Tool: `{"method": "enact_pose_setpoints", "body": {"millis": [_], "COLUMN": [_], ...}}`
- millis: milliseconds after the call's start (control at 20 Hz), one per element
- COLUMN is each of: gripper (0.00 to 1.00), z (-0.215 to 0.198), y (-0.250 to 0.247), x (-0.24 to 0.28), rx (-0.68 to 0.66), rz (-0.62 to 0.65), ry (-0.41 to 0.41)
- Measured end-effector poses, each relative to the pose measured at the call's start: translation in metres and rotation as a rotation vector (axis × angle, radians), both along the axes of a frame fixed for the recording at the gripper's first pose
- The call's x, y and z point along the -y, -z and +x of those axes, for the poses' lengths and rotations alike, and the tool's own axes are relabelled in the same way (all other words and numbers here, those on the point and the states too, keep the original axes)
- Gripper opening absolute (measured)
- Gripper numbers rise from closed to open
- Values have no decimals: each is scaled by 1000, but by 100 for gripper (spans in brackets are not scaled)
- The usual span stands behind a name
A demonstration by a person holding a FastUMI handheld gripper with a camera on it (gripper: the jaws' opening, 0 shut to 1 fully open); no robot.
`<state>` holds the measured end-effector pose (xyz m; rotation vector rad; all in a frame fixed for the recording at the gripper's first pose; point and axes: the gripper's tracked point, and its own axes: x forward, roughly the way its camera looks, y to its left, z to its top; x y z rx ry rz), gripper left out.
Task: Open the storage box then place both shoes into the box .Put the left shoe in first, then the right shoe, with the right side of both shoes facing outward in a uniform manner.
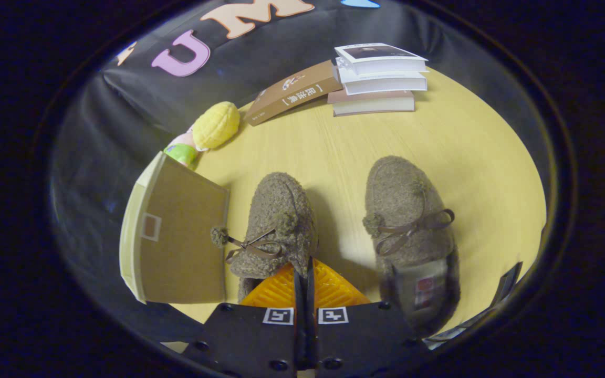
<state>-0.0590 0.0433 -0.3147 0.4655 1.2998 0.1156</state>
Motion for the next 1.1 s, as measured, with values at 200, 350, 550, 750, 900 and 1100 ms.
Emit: {"method": "enact_pose_setpoints", "body": {"millis": [200, 350, 550, 750, 900, 1100], "gripper": [3, 3, 3, 3, 3, 3], "z": [13, 26, 42, 58, 67, 68], "y": [-38, -72, -117, -151, -155, -131], "x": [-25, -44, -81, -131, -172, -224], "rx": [25, 75, 126, 155, 156, 142], "rz": [65, 84, 146, 211, 229, 203], "ry": [33, 23, 26, 14, -3, -35]}}
